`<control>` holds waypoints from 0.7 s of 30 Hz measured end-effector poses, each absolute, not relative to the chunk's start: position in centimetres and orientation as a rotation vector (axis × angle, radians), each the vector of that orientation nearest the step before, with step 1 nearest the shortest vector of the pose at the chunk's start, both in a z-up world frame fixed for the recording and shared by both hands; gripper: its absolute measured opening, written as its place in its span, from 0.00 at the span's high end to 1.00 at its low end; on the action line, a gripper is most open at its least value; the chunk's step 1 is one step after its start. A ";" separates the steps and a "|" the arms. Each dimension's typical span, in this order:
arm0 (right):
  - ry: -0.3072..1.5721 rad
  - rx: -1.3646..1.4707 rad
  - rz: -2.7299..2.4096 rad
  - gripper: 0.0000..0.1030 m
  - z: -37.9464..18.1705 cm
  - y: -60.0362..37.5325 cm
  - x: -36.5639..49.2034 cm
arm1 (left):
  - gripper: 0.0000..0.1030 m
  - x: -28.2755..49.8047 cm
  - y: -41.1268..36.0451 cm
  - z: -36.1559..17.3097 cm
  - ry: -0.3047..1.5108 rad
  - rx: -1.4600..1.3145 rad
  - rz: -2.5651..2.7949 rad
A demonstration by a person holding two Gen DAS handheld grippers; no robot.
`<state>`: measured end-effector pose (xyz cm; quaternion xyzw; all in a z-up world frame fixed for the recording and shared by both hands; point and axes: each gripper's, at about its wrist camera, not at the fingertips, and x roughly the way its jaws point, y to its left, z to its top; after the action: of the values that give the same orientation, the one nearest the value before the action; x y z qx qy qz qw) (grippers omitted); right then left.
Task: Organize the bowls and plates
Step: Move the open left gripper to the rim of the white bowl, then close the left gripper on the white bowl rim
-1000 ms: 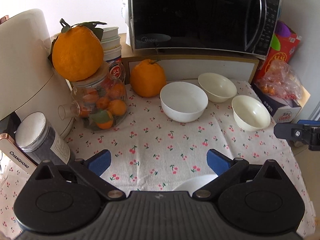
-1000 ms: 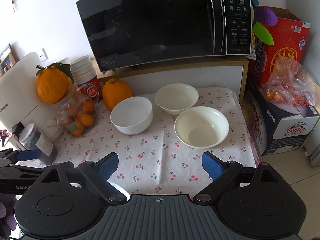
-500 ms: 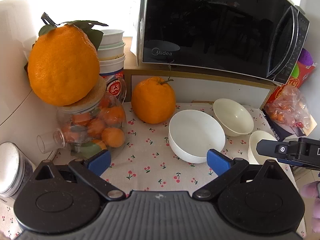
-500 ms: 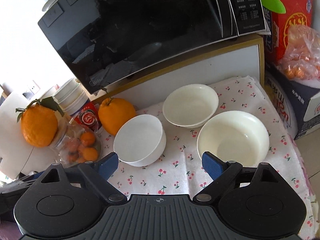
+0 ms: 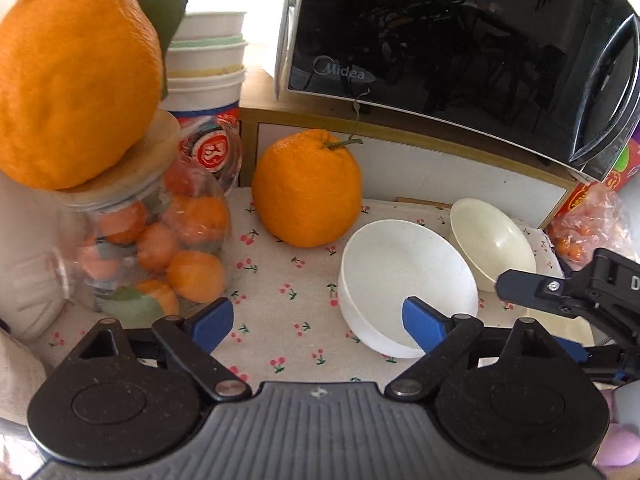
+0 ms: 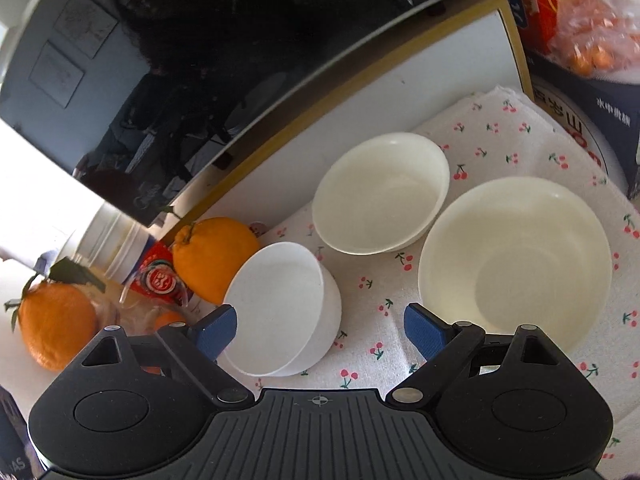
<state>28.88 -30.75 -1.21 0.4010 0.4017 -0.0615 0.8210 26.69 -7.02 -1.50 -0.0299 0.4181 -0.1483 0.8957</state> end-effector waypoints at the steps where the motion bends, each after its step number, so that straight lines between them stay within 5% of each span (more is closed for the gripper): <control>1: 0.858 0.865 -0.135 0.10 -1.5 -30.8 29.0 | 0.17 26.8 -7.1 -1.6 0.871 -0.074 -0.311; 13: 0.841 0.901 -0.177 0.13 -3.1 -30.5 30.4 | 0.55 28.4 -7.1 -3.6 0.887 -0.189 -0.324; 21: 0.864 0.949 -0.198 0.31 -4.8 -29.9 31.2 | 0.71 28.6 -7.1 -4.4 0.882 -0.217 -0.321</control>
<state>31.15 -29.93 -4.81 0.4417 0.4021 -0.0920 0.7967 28.59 -7.07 -4.36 -0.1044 0.4241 -0.1546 0.8862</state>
